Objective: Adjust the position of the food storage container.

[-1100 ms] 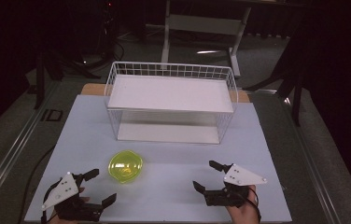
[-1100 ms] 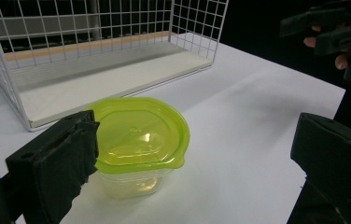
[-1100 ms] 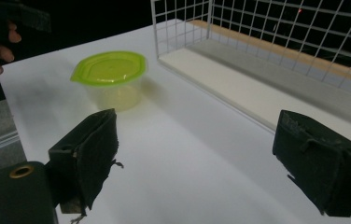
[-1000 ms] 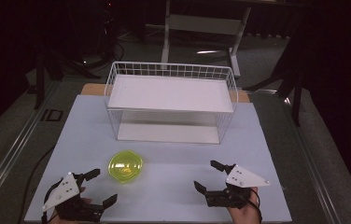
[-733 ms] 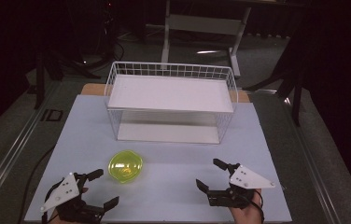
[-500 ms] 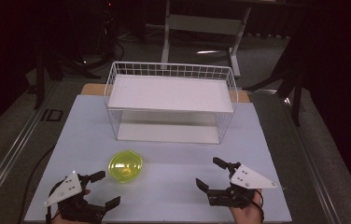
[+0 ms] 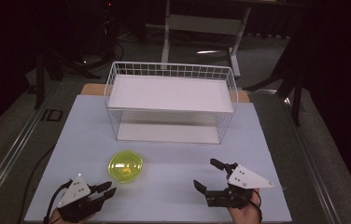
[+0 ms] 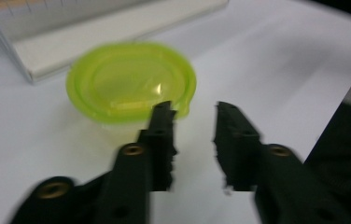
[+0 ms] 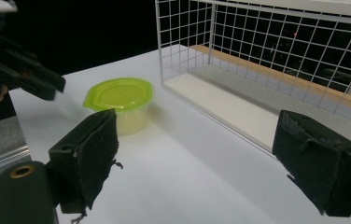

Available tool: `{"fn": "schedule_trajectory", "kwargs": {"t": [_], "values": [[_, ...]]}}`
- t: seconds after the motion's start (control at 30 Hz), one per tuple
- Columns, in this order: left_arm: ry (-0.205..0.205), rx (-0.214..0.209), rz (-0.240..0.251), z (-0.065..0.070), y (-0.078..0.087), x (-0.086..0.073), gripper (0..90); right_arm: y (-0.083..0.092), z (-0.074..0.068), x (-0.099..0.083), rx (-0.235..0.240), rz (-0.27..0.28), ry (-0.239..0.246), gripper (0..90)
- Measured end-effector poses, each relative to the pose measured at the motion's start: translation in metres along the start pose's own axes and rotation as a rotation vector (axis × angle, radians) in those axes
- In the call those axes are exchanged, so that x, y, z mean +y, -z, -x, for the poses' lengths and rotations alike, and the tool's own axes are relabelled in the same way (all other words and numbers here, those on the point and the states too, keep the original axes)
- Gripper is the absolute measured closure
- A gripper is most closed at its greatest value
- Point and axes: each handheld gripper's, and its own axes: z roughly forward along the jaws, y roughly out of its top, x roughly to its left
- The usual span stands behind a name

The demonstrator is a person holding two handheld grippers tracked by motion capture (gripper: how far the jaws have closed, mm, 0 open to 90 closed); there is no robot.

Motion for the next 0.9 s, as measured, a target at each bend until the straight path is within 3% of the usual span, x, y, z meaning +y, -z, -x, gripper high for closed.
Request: {"fn": "schedule_trajectory", "kwargs": {"t": [0.1, 0.27, 0.37, 0.53, 0.73, 0.9], "values": [[0.021, 0.030, -0.067, -0.004, -0.007, -0.004, 88.7, 0.000, 0.001, 0.000, -0.001, -0.001, -0.005, 14.2], [0.030, 0.063, -0.143, -0.012, -0.025, -0.007, 90.0, -0.002, 0.002, -0.001, 0.000, -0.002, -0.011, 14.2], [0.075, 0.091, -0.174, -0.021, -0.034, -0.008, 90.0, -0.003, 0.001, -0.001, 0.002, -0.006, -0.011, 14.2], [0.088, 0.126, -0.192, -0.030, -0.051, -0.001, 90.0, -0.005, 0.000, -0.002, 0.006, -0.015, -0.013, 14.3], [0.092, 0.115, -0.196, -0.037, -0.070, 0.006, 90.0, -0.006, -0.001, -0.004, 0.011, -0.028, -0.013, 14.3], [0.103, 0.087, -0.160, -0.046, -0.085, 0.017, 90.0, -0.007, -0.002, -0.004, 0.018, -0.033, -0.006, 14.3]]}}
